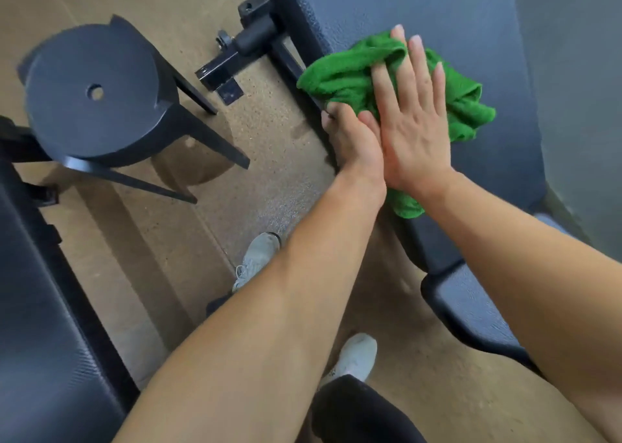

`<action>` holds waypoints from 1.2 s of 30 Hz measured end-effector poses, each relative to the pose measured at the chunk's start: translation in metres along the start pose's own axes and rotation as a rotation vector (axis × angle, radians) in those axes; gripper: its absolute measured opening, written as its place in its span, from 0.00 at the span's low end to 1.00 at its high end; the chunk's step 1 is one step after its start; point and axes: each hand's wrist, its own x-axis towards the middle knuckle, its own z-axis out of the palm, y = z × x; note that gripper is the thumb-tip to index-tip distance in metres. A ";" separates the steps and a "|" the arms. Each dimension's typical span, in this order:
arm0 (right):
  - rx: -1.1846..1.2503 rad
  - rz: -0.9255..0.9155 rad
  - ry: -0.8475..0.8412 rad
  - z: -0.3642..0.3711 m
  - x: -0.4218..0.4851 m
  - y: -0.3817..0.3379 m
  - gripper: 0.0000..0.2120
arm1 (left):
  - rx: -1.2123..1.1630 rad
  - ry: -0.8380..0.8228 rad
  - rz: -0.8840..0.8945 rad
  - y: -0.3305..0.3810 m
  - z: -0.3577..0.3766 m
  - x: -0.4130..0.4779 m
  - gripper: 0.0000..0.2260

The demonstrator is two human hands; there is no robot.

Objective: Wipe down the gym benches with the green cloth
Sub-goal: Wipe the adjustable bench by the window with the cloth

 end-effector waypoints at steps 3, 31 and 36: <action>-0.003 0.033 0.004 0.006 -0.023 0.000 0.28 | 0.032 -0.009 -0.003 -0.015 -0.012 -0.011 0.26; 0.042 0.027 0.062 -0.035 0.146 -0.053 0.25 | 0.115 0.077 0.119 0.154 0.035 0.030 0.30; 0.034 0.027 0.097 -0.032 0.127 -0.050 0.23 | 0.142 0.009 0.151 0.140 0.024 0.019 0.32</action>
